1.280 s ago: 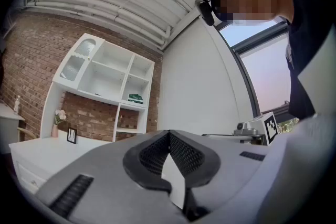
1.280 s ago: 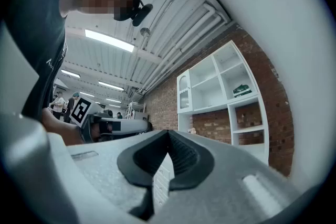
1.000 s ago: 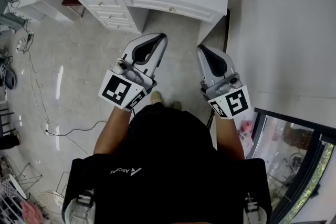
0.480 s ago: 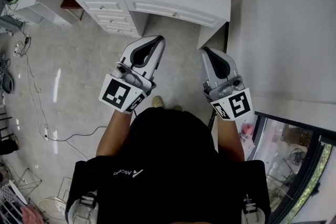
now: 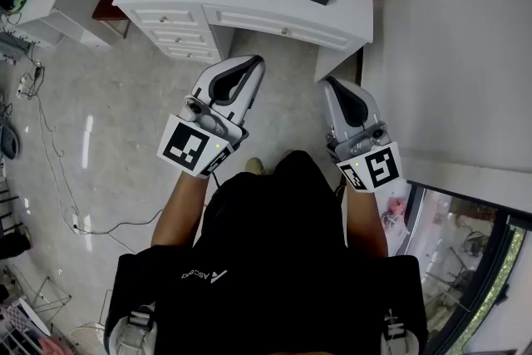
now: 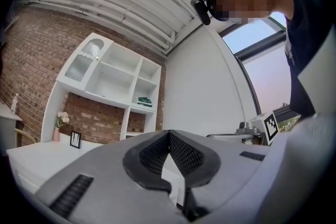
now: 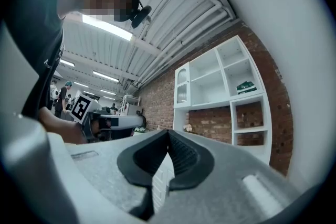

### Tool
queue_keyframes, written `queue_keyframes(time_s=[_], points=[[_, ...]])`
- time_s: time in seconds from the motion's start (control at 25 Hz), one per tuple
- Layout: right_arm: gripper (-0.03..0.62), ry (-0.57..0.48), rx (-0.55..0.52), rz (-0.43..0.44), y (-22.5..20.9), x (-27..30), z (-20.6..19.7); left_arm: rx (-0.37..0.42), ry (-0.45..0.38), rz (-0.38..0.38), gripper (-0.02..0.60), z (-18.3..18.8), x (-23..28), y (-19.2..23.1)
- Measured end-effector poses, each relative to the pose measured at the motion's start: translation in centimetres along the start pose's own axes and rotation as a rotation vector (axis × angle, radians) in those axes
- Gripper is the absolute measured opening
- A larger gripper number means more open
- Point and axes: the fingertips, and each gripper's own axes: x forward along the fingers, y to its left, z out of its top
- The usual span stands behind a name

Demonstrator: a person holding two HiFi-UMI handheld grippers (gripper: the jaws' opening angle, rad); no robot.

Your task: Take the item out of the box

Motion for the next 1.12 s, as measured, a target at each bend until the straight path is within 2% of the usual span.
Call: queue_keyframes(time_s=[0.2,0.4,0.6,0.92,1.12], points=[[0.002,0.005,-0.008,-0.006,-2.2,2.1,-0.6,0.002,-0.001,-0.001,-0.002,-0.4,1.8,2.4],[0.002,-0.006,-0.017,-0.001,-6.2,4.7,-1.9,0.023,0.004,0.006,-0.002,-1.4,5.4,5.2],[0.002,0.01,-0.079,0.023,-11.8,8.5,-3.1,0.04,0.027,0.024,-0.002,-2.9,10.8,8.9],[0.002,0.037,-0.12,0.097,-20.9,15.0,-5.5,0.055,0.032,0.058,-0.002,-4.8,20.6,14.8],[0.002,0.094,-0.101,0.151,-25.9,18.7,-8.0,0.078,0.074,0.088,-0.002,-7.0,25.4,18.5]])
